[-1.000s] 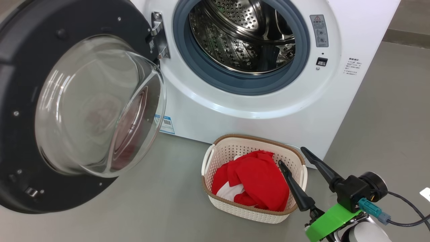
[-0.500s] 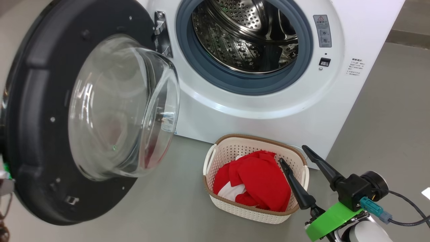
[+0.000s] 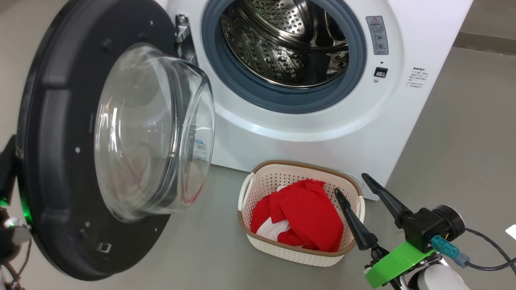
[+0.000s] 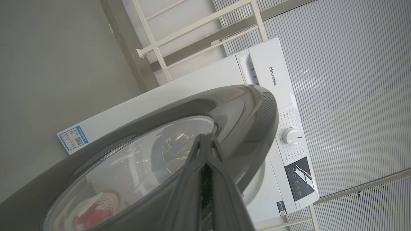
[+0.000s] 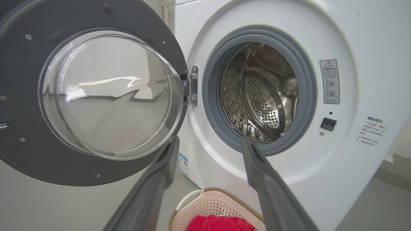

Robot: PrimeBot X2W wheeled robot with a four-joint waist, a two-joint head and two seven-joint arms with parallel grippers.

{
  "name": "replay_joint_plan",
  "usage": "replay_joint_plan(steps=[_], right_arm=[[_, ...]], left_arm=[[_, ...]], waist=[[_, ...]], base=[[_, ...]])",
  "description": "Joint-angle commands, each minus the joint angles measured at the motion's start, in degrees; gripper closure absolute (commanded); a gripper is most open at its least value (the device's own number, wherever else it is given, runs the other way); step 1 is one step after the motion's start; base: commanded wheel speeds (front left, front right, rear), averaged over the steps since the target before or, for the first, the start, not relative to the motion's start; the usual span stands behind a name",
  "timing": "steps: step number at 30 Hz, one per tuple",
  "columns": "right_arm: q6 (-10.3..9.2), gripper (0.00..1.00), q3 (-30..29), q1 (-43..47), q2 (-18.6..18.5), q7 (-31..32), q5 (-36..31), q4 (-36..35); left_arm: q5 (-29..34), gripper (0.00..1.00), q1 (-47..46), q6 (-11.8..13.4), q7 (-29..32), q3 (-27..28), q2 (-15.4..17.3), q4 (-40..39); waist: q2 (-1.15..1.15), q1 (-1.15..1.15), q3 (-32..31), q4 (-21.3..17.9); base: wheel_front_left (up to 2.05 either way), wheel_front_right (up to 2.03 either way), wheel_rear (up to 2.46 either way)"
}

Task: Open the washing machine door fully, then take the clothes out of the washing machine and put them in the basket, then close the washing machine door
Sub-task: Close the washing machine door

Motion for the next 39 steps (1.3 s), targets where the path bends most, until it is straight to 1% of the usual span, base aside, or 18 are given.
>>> replay_joint_plan(steps=[1, 2, 8, 14, 18, 22, 26, 32, 39], right_arm=[[0.26, 0.00, 0.7, -1.2, -0.1, -0.4, -0.1, -1.5], [0.26, 0.00, 0.7, -1.2, -0.1, -0.4, -0.1, -1.5], [0.26, 0.00, 0.4, -0.9, 0.3, -0.4, -0.1, -1.5], [0.26, 0.00, 0.3, -0.7, 0.7, -0.4, 0.1, -1.5], [0.26, 0.00, 0.0, -0.6, 0.9, -0.4, 0.3, -1.4], [0.26, 0.00, -0.1, -0.3, 1.1, -0.4, 0.4, -1.3], [0.26, 0.00, -0.3, 0.2, 1.1, -0.4, 0.4, -1.3], [0.26, 0.00, -0.4, 0.5, 1.0, -0.4, 0.4, -1.4], [0.26, 0.00, -0.4, 0.4, 0.8, -0.4, 0.3, -1.6]], left_arm=[[-0.5, 1.00, 0.8, 0.5, 1.2, 0.0, 0.8, -2.7], [-0.5, 1.00, 0.8, 0.5, 1.2, 0.0, 0.8, -2.7], [-2.5, 1.00, 3.5, 2.7, 2.3, -1.2, -0.3, -7.0], [-4.5, 1.00, 6.8, 4.3, 2.0, -3.6, -0.8, -11.1], [-6.8, 1.00, 9.3, 4.7, 1.4, -5.4, -0.9, -13.4], [-11.1, 1.00, 11.7, 5.4, -0.6, -8.0, -0.9, -15.3], [-14.2, 1.00, 14.2, 5.9, -3.0, -10.8, -0.9, -17.3], [-16.4, 1.00, 17.1, 6.1, -5.3, -13.5, -0.9, -19.6], [-17.7, 1.00, 18.3, 6.0, -6.8, -15.9, -0.9, -20.9]], waist=[[0.00, 0.00, 0.0, -0.3], [0.00, 0.00, 0.0, -0.3], [0.00, 0.00, 0.1, -1.4], [0.00, 0.00, 0.0, -2.8], [0.00, 0.00, -0.3, -3.7], [0.00, 0.00, -1.0, -4.8], [0.00, 0.00, -1.4, -5.5], [0.00, 0.00, -1.4, -6.5], [0.00, 0.00, -0.9, -7.1]], base=[[0.00, 0.00, 0.00], [0.00, 0.00, 0.00], [0.00, 0.00, 0.00], [0.00, 0.00, 0.00], [0.00, 0.00, 0.00], [0.00, 0.00, 0.00], [0.00, 0.00, 0.00], [0.00, 0.00, 0.00], [0.00, 0.00, 0.00]])
